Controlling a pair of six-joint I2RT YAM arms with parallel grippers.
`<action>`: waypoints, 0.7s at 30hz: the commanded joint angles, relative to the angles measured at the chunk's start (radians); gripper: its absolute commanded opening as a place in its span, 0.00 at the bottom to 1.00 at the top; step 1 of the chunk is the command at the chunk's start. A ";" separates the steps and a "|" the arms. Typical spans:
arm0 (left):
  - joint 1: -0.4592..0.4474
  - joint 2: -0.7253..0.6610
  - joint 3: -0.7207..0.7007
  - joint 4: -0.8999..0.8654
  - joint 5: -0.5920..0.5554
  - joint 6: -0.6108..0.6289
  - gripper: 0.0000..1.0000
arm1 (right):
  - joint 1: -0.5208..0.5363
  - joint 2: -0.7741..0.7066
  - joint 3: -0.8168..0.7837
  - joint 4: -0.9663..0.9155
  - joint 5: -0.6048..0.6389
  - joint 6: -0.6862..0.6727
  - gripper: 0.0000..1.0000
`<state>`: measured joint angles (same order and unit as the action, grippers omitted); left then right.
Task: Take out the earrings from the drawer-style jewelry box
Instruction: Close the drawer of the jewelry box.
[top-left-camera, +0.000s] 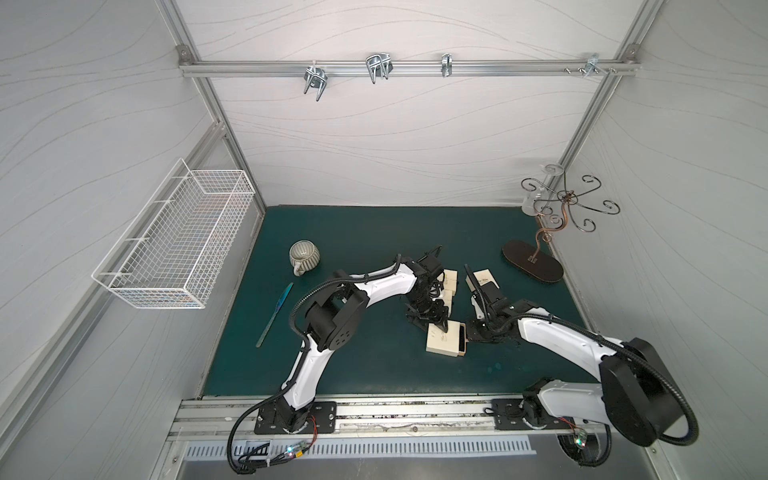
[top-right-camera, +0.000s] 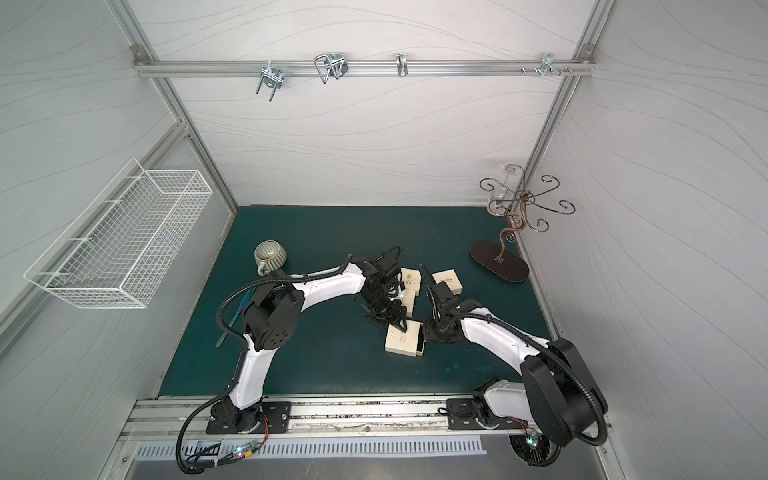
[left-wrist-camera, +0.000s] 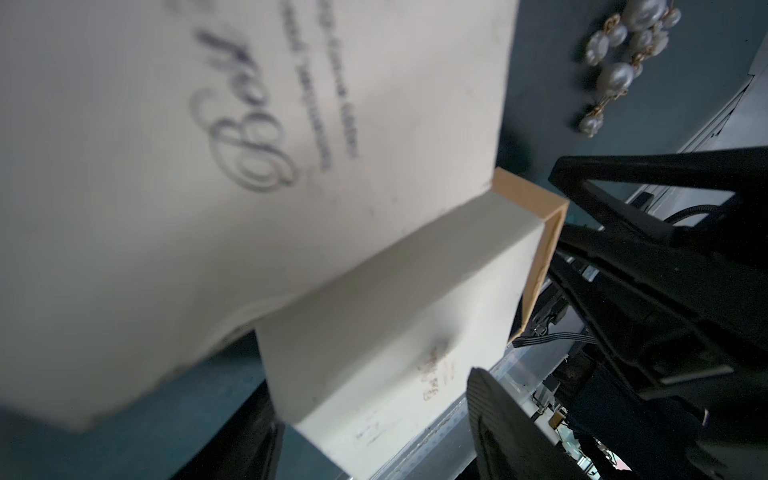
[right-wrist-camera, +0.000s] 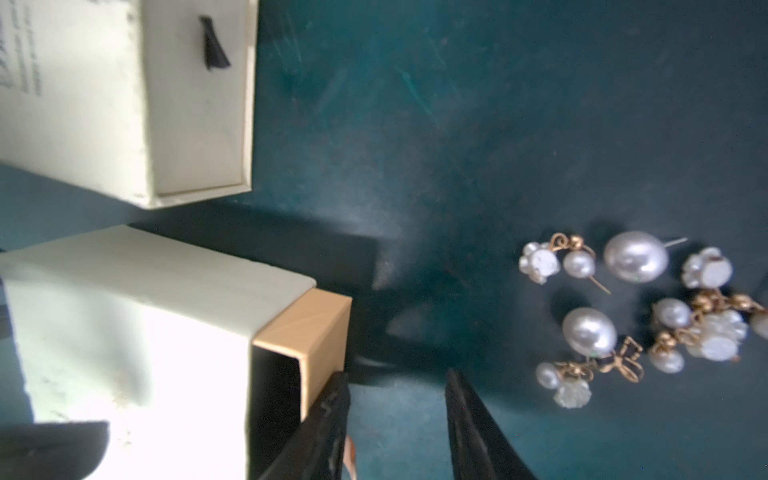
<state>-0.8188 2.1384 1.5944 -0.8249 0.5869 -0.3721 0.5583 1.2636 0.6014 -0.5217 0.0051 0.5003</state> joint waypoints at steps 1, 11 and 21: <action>-0.008 -0.068 -0.015 0.013 -0.014 0.024 0.73 | 0.009 -0.031 0.024 -0.036 0.048 0.004 0.42; -0.008 -0.166 -0.124 0.035 0.022 0.064 0.77 | 0.015 -0.032 0.090 -0.201 0.092 0.013 0.43; -0.010 -0.160 -0.196 0.066 0.061 0.052 0.77 | 0.017 0.087 0.118 -0.198 0.014 -0.025 0.44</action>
<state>-0.8238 1.9869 1.3960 -0.7841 0.6144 -0.3363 0.5674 1.3380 0.7113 -0.6907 0.0612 0.4976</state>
